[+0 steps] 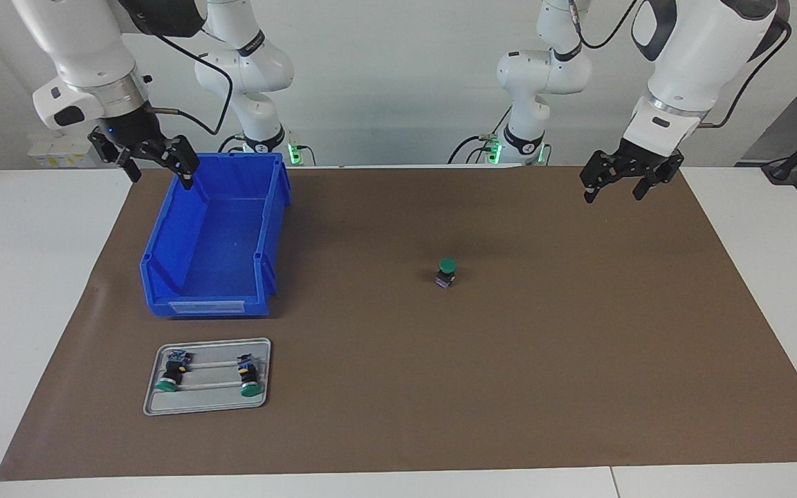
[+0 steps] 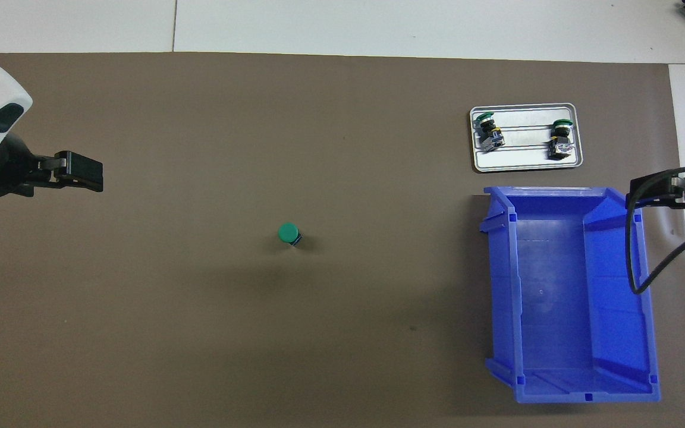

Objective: Place and press button with both arms
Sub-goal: 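Reach the right gripper to the green part and grasp it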

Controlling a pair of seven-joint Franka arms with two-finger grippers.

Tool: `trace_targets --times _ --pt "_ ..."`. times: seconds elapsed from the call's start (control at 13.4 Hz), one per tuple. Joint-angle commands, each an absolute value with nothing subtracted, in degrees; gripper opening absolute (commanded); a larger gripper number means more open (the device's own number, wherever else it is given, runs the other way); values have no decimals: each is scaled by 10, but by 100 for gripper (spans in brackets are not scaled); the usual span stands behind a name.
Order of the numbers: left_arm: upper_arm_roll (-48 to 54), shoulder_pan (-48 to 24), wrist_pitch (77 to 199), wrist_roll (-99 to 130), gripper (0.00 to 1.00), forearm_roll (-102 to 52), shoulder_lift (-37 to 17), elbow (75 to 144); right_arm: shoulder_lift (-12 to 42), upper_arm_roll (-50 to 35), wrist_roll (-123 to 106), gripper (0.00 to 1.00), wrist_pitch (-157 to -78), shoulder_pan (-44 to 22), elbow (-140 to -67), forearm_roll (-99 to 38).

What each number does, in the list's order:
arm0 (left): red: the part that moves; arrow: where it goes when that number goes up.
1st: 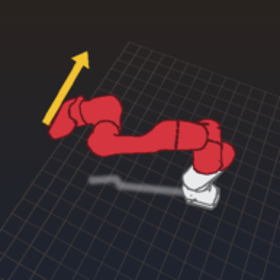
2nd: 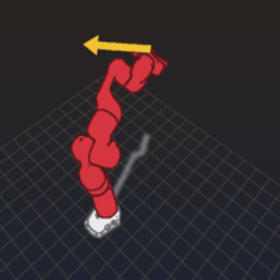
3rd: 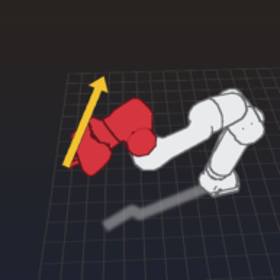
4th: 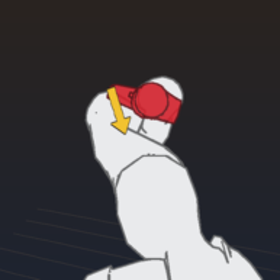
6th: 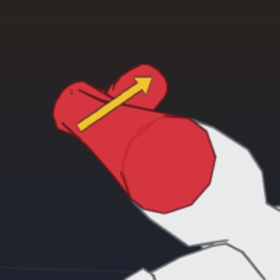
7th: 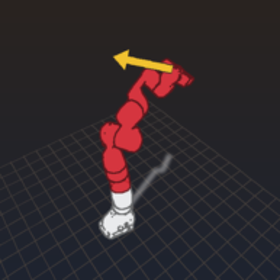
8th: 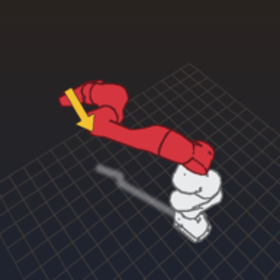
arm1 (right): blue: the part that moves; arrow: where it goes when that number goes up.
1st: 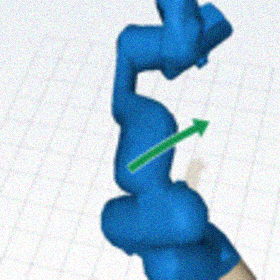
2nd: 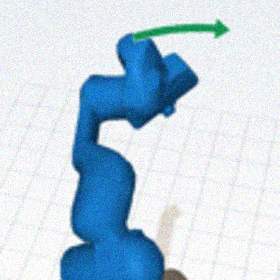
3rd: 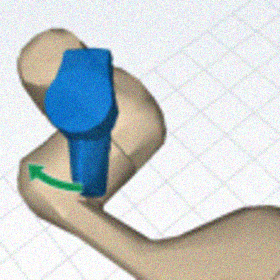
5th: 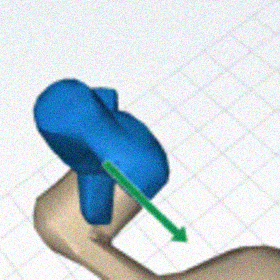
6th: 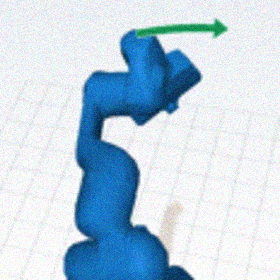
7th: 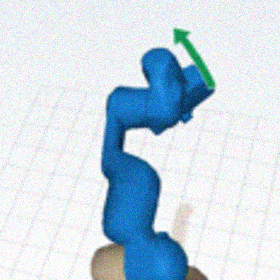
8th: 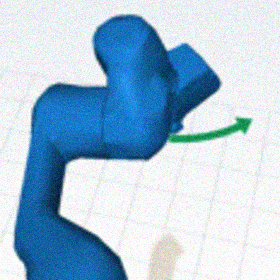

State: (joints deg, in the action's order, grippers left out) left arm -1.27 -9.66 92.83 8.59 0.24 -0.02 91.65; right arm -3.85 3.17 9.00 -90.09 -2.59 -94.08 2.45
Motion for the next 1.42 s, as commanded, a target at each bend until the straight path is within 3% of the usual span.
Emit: trace_targets --times 0.0,0.3,0.45,0.75,0.97,1.12,1.35 --pt "-8 -98 923 69 100 21 8 915 -47 21 67 100 -906 -27 -946 13" --pt "-5 -98 926 39 100 16 12 914 -42 11 182 100 -957 -139 -974 -3" --pt "-4 -99 930 33 100 15 15 919 -32 11 272 100 -1038 -195 -1011 -7" --pt "-10 -85 925 38 100 15 20 925 123 11 556 100 -1170 -314 -963 -13" --pt "-10 -67 923 38 100 15 19 925 204 11 668 100 -1263 -360 -936 -14" --pt "-11 -64 923 38 100 15 20 925 241 11 708 100 -1285 -376 -915 -12" --pt "-10 -64 923 38 100 15 19 925 349 11 758 100 -1309 -424 -836 6"
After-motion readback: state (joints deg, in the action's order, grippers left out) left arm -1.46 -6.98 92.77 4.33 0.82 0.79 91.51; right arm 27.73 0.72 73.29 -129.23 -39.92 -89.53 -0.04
